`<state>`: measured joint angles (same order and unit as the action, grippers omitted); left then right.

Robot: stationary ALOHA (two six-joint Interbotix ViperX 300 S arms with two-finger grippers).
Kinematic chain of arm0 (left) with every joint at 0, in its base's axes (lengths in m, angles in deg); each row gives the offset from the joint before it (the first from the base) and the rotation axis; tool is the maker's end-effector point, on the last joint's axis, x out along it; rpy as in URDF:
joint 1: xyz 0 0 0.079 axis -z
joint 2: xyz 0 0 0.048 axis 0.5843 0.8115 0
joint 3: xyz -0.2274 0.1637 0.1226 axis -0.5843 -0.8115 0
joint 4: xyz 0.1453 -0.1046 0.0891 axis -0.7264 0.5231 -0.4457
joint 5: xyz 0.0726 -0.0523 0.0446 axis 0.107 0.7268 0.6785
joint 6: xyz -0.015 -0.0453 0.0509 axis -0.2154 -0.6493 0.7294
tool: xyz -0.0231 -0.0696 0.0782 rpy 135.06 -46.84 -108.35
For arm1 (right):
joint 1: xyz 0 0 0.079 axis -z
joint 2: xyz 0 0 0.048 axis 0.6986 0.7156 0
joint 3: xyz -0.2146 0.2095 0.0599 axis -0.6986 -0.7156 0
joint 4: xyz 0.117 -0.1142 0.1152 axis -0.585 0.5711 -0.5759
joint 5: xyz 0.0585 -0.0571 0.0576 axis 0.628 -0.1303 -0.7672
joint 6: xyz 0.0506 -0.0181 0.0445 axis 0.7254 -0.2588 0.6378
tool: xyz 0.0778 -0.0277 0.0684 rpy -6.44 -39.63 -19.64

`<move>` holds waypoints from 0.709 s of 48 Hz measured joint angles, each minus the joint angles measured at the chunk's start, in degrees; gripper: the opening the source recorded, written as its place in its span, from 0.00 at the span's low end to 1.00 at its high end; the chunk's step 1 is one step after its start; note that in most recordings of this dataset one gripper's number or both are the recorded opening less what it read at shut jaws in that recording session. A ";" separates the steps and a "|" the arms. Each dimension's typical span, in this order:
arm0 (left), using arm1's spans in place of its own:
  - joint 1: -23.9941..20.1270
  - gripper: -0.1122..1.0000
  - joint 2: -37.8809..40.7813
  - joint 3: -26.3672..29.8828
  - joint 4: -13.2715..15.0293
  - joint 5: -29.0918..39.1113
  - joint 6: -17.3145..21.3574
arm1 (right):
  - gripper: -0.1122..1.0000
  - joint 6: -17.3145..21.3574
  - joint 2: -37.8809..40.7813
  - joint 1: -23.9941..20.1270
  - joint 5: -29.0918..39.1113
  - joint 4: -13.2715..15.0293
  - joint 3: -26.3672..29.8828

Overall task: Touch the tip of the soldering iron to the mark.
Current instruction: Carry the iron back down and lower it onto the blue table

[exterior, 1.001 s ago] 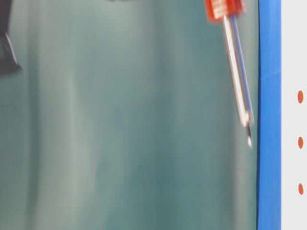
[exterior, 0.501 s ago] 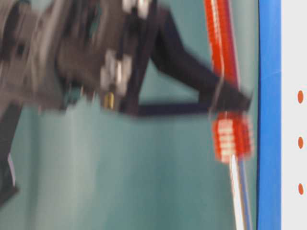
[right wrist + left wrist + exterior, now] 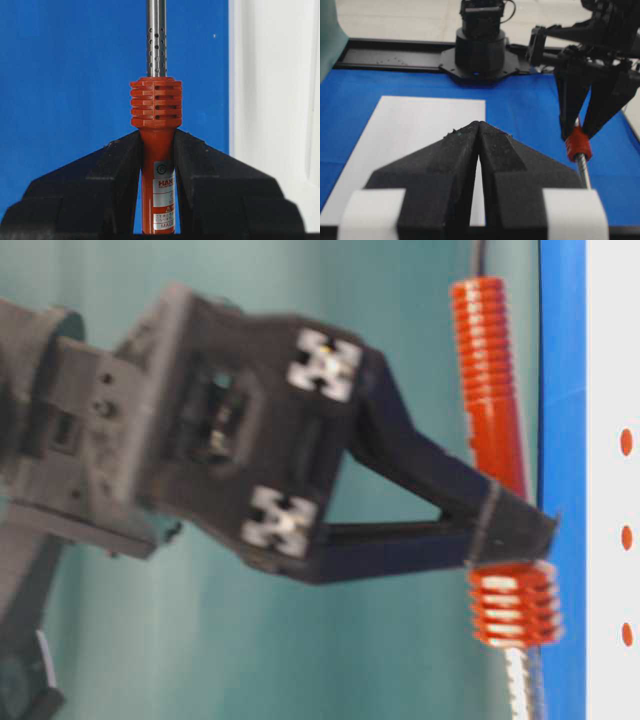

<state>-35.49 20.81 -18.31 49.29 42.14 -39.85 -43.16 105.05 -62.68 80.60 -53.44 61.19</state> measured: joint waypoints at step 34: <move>0.00 0.10 0.00 0.00 0.00 0.79 -0.09 | 0.16 0.35 3.16 1.58 -29.53 -0.26 -18.37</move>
<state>-35.49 20.81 -18.31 49.29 42.93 -39.94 -42.81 108.21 -61.10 51.06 -53.71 42.82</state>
